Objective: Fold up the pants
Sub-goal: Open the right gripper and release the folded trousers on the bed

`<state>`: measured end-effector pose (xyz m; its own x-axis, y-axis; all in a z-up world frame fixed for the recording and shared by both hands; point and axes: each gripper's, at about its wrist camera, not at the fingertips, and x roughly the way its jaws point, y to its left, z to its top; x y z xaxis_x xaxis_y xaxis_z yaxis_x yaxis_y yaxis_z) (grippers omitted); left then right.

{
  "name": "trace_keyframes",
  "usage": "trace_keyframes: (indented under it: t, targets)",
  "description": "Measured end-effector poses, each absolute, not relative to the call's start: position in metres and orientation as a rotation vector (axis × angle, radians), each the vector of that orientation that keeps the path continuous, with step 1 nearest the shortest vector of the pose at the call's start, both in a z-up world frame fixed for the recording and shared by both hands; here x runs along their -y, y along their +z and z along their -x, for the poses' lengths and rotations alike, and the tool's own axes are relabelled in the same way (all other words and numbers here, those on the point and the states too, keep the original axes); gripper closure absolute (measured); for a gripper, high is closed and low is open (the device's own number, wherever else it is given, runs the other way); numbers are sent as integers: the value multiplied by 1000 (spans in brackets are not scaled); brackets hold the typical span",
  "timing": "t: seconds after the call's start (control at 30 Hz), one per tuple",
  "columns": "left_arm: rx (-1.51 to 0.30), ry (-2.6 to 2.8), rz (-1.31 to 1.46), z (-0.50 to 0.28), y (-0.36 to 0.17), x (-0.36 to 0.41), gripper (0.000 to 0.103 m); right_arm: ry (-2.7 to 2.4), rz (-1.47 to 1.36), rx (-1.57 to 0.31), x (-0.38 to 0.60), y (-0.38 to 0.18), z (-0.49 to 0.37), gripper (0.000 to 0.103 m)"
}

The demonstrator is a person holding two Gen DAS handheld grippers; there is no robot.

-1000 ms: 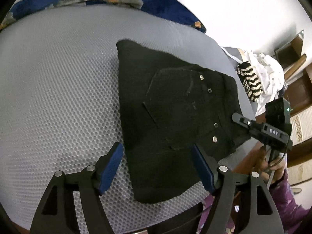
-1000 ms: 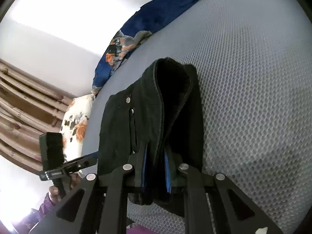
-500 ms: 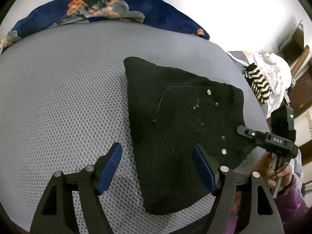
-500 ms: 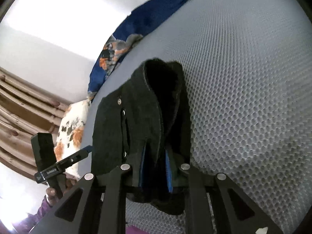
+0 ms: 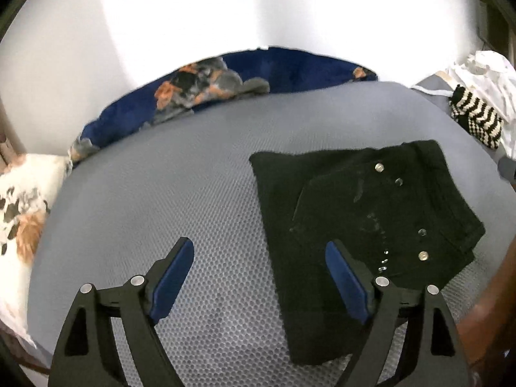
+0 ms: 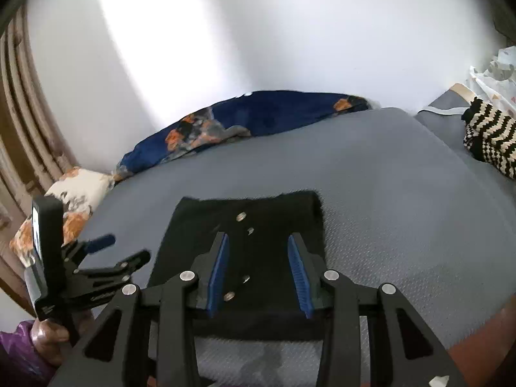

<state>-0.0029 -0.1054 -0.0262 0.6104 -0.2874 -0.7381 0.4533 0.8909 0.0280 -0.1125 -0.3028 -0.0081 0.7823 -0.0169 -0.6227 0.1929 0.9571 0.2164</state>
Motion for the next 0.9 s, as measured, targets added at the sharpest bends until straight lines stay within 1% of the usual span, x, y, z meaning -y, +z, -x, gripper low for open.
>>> trace_keyframes:
  t: [0.07, 0.17, 0.33, 0.5, 0.63, 0.9]
  targets:
    - [-785, -431, -225, 7, -21, 104, 17, -110, -275, -671, 292, -9, 113, 66]
    - [-765, -428, -230, 9, -17, 104, 15, -99, -280, -682, 280, -11, 115, 62]
    - [-766, -434, -220, 9, -14, 101, 14, -100, -288, -690, 272, -12, 116, 55]
    - [-771, -434, -227, 13, -13, 99, 13, -90, -299, -697, 269, -13, 114, 52]
    - [-778, -439, -228, 12, -14, 100, 12, -84, -294, -704, 266, -13, 112, 47]
    - [-788, -436, -233, 9, -19, 101, 12, -78, -309, -714, 268, -14, 109, 44]
